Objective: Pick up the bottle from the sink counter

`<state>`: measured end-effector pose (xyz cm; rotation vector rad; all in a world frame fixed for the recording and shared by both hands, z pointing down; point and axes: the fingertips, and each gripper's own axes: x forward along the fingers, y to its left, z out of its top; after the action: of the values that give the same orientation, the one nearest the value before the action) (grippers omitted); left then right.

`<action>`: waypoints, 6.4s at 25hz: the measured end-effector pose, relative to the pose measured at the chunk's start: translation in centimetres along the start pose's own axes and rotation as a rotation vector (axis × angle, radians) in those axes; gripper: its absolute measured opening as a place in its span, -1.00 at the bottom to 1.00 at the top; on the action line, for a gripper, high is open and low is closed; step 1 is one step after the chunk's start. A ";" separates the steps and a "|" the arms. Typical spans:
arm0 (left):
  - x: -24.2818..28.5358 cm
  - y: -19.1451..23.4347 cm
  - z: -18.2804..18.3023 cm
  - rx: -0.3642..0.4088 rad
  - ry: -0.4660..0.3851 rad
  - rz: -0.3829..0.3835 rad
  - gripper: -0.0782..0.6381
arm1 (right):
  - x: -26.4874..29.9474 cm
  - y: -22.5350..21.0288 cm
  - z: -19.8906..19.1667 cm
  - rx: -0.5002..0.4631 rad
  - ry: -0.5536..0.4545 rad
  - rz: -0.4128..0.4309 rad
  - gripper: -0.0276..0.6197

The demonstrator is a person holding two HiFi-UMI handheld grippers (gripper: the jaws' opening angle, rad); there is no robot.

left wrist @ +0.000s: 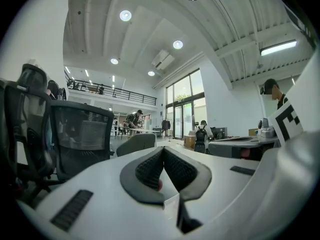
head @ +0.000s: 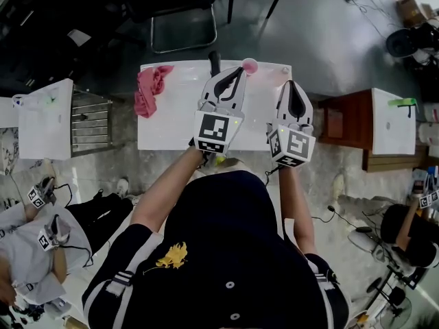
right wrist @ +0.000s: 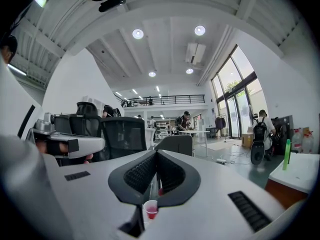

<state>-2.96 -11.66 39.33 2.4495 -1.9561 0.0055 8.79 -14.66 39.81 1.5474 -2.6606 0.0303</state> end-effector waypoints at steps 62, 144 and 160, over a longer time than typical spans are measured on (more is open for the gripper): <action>6.2 -0.8 -14.1 -0.052 0.283 -0.069 -0.73 | 7.7 -8.4 -20.5 0.035 0.381 -0.155 -0.82; 14.2 1.6 -22.9 -0.127 0.376 -0.050 -0.73 | 18.0 -12.6 -35.7 0.029 0.664 -0.129 0.44; 12.1 1.5 -21.0 -0.124 0.344 -0.051 -0.73 | 17.0 -12.2 -35.2 0.004 0.668 -0.110 0.38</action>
<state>-1.72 -23.68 60.41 2.2404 -1.6959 0.2767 12.56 -33.73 75.84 1.3649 -2.0500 0.4586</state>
